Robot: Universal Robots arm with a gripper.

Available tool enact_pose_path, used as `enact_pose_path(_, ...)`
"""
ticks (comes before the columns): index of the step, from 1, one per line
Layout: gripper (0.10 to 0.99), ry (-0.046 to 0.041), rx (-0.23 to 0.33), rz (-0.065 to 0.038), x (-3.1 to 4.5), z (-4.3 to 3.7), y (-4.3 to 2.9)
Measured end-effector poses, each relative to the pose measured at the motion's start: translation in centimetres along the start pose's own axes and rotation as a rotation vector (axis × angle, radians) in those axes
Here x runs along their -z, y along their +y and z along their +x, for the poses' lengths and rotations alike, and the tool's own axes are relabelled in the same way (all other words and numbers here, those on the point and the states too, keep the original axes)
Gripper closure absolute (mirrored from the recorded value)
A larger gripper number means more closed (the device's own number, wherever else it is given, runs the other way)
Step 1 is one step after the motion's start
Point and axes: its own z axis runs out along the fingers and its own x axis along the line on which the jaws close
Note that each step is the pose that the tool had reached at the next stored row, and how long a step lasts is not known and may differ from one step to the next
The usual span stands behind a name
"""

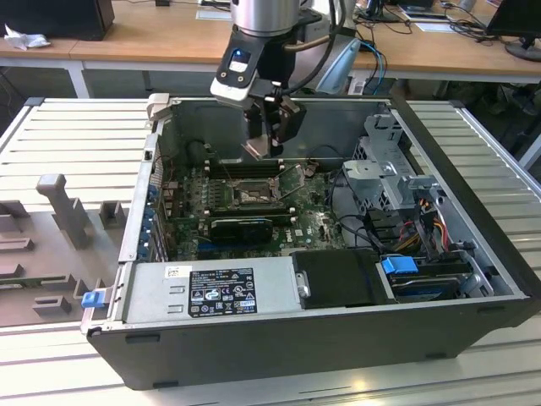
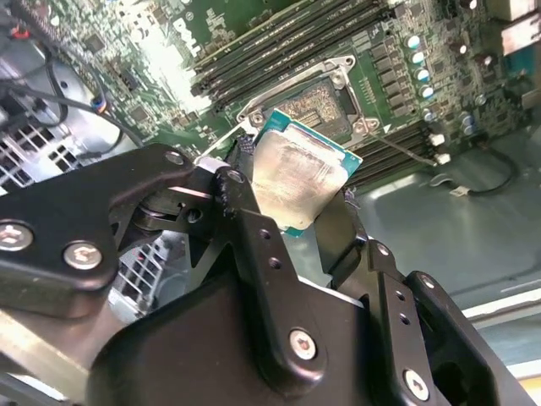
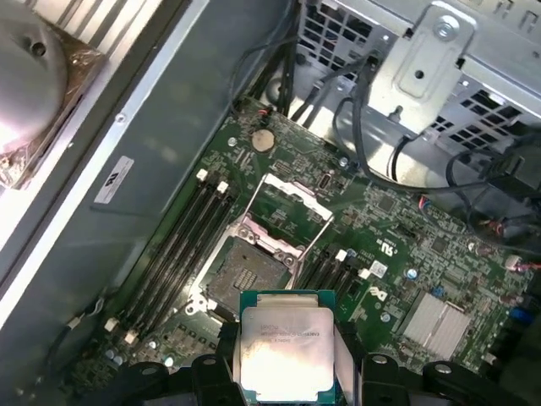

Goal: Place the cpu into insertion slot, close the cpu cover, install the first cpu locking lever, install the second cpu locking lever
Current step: 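Place the cpu into insertion slot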

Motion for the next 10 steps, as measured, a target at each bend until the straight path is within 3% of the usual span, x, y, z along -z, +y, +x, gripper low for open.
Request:
enact_pose_path(6, 0.557, -0.0147, -0.152, -0.001, -0.46, -0.01, -0.04)
enact_pose_path(10, 0.557, -0.02, -0.215, -0.002, -0.68, -0.01, -0.06)
